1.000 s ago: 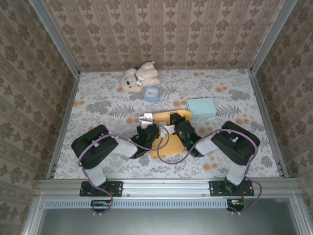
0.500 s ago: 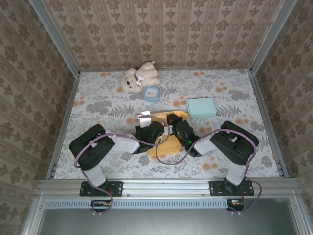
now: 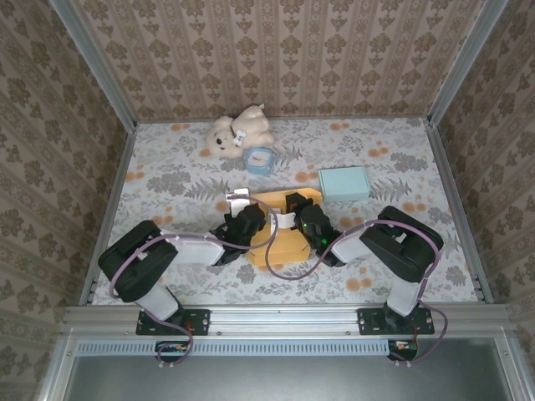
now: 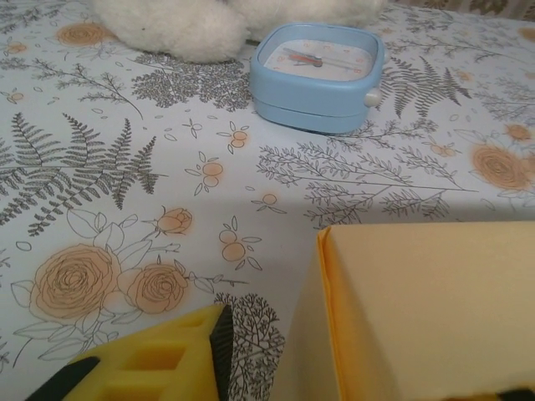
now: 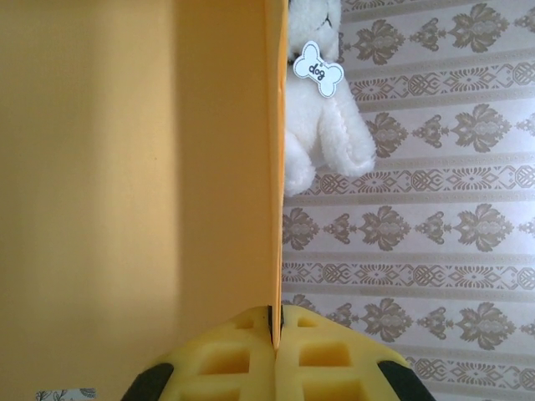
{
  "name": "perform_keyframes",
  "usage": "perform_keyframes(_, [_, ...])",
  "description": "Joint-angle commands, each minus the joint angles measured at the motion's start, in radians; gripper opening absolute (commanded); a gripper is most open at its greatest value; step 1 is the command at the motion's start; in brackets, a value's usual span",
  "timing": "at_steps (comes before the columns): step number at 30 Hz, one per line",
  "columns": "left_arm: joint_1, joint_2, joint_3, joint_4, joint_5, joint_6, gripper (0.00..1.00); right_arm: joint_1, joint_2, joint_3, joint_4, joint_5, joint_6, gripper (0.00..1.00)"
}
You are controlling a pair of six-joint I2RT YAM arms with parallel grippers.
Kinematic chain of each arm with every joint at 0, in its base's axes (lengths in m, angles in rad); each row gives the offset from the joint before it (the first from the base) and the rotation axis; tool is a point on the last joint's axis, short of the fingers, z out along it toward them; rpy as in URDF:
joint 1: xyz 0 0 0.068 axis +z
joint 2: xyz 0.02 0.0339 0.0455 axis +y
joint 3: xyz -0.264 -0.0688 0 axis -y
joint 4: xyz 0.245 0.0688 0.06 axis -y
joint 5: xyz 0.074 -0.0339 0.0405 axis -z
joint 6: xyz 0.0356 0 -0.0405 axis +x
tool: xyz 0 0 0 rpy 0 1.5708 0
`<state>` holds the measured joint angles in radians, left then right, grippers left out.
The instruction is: Fold the paper box
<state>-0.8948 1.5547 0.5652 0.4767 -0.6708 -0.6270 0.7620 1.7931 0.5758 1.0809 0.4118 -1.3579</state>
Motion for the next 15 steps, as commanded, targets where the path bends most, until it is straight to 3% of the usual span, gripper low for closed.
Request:
perform_keyframes(1, [0.020, -0.096, -0.035, -0.048, -0.004, -0.005, 0.42, -0.023, 0.020, -0.022, -0.181, 0.048, 0.037, 0.00])
perform_keyframes(5, [0.017, -0.180, -0.067, -0.061, 0.063, 0.014, 0.50, -0.023, 0.019, -0.019, -0.191, 0.049, 0.042, 0.00])
perform_keyframes(8, [0.017, -0.211, -0.068, -0.088, 0.099, 0.042, 0.51, -0.023, 0.015, -0.019, -0.198, 0.050, 0.043, 0.00])
perform_keyframes(15, [0.035, -0.125, -0.056, -0.032, 0.190, 0.148, 0.49, -0.023, 0.011, -0.020, -0.200, 0.047, 0.046, 0.00])
